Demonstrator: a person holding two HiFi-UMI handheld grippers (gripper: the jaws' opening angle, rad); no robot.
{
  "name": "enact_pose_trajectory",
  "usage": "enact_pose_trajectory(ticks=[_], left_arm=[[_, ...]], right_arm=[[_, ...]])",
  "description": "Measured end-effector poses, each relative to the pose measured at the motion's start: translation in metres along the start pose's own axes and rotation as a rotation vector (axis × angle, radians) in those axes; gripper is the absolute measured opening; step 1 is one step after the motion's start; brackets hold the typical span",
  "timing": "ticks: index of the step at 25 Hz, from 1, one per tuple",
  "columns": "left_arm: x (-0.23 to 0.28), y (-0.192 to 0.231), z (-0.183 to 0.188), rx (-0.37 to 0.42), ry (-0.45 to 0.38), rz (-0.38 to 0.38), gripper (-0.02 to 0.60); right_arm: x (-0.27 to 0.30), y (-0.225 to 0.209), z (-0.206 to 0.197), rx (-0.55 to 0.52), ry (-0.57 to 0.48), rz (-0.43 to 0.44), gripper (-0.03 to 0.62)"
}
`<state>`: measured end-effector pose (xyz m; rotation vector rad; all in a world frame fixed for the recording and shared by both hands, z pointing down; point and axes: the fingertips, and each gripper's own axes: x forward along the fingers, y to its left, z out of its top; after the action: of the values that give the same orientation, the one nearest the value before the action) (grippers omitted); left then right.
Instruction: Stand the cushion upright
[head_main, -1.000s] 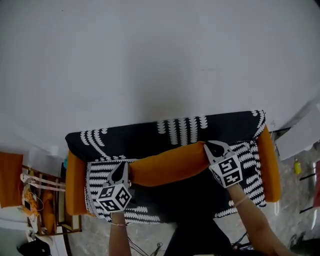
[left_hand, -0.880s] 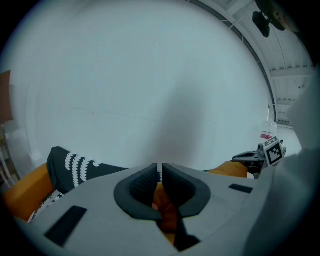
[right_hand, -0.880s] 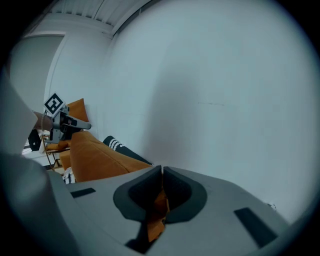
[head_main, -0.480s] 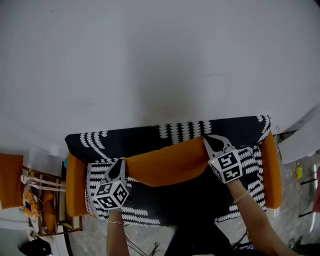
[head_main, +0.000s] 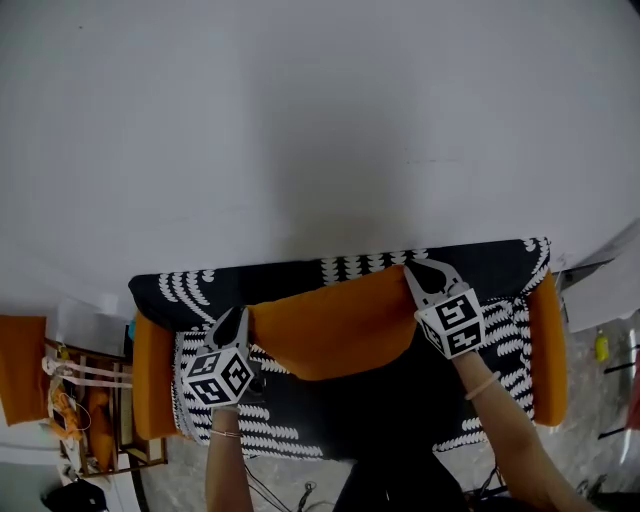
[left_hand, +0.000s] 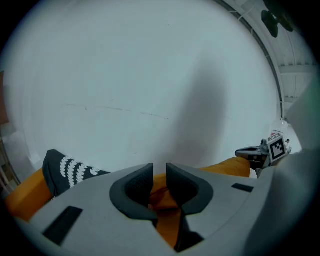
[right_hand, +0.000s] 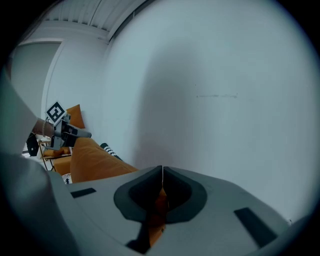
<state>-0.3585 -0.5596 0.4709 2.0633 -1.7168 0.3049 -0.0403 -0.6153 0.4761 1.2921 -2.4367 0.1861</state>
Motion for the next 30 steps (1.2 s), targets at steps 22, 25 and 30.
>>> enact_pose_trajectory(ticks=[22, 25, 30], left_arm=[[0.091, 0.038, 0.02, -0.11, -0.002, 0.088, 0.097], [0.1, 0.039, 0.021, -0.11, 0.006, 0.099, 0.097], [0.11, 0.043, 0.022, -0.105, 0.023, 0.125, 0.101]], right_arm=[[0.082, -0.038, 0.01, 0.007, -0.017, 0.025, 0.037], [0.088, -0.041, 0.009, 0.01, -0.014, 0.032, 0.044], [0.096, -0.045, 0.009, 0.016, -0.017, 0.042, 0.055]])
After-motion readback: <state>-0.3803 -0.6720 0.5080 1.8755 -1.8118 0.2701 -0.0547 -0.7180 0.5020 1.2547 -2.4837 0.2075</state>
